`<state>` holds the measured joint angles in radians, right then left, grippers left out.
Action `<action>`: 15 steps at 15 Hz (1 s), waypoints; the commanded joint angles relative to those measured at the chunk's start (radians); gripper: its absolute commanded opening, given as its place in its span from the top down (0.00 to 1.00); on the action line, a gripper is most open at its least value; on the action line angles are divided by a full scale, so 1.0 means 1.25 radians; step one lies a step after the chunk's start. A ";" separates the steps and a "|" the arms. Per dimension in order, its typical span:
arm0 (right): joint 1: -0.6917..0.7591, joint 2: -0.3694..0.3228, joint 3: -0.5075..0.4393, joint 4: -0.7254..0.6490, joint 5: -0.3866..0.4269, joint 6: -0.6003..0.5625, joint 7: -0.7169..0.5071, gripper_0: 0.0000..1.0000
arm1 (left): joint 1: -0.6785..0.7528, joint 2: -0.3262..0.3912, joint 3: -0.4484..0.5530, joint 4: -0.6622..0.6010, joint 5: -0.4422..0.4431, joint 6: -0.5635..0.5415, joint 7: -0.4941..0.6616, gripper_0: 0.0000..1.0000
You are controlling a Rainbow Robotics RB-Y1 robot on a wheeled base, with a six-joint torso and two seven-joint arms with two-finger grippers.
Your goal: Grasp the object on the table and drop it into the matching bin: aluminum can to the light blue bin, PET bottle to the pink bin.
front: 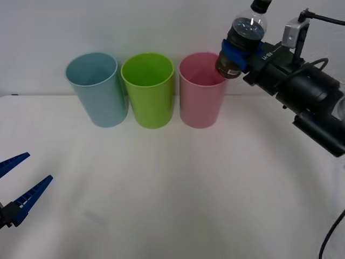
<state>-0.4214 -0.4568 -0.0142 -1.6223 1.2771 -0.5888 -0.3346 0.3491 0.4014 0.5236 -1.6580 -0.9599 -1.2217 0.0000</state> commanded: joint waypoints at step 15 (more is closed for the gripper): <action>-0.249 0.164 0.000 0.336 0.188 0.089 0.023 1.00 | 0.000 0.000 0.000 0.000 0.000 0.000 0.000 0.00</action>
<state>-0.7330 -0.2518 -0.0139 -1.2032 1.5115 -0.4770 -0.3066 0.3491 0.4014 0.5236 -1.6580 -0.9599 -1.2217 -0.0001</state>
